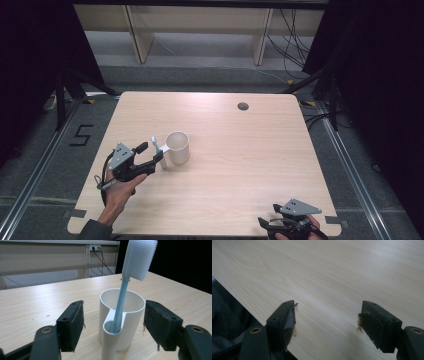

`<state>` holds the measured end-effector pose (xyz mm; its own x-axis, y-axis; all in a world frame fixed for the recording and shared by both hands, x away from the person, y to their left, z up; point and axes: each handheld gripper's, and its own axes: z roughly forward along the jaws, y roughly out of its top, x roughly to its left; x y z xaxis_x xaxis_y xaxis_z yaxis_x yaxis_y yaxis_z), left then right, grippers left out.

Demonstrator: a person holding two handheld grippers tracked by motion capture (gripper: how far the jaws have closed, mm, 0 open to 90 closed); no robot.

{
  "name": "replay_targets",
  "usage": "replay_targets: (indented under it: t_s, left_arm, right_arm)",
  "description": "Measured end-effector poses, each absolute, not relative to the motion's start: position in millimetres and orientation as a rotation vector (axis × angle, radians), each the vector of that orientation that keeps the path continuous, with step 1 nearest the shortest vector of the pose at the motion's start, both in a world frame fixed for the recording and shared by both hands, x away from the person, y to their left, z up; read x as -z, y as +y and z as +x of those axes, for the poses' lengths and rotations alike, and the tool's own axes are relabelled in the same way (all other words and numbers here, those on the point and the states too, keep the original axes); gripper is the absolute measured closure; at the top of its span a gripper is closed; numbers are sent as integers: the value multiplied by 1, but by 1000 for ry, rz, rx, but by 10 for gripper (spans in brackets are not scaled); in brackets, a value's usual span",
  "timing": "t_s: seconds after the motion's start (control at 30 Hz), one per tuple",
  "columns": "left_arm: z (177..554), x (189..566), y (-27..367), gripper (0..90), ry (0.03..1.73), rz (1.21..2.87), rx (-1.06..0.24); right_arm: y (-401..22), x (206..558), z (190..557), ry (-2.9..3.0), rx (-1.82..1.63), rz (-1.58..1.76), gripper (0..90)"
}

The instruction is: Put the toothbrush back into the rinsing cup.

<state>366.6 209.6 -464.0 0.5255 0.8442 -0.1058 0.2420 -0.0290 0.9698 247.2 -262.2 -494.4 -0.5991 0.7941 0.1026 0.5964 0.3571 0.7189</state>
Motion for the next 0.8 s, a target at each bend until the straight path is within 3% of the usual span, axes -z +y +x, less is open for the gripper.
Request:
replay_targets:
  t_s: [0.27, 0.8]
  left_arm:
    - [361, 460, 210, 263, 949, 1580, -607]
    - [347, 450, 213, 256, 931, 1621, -560]
  right_arm:
    - [-262, 494, 247, 2357, -1072, 1236, 293]
    - [-262, 494, 247, 2355, -1075, 1239, 293]
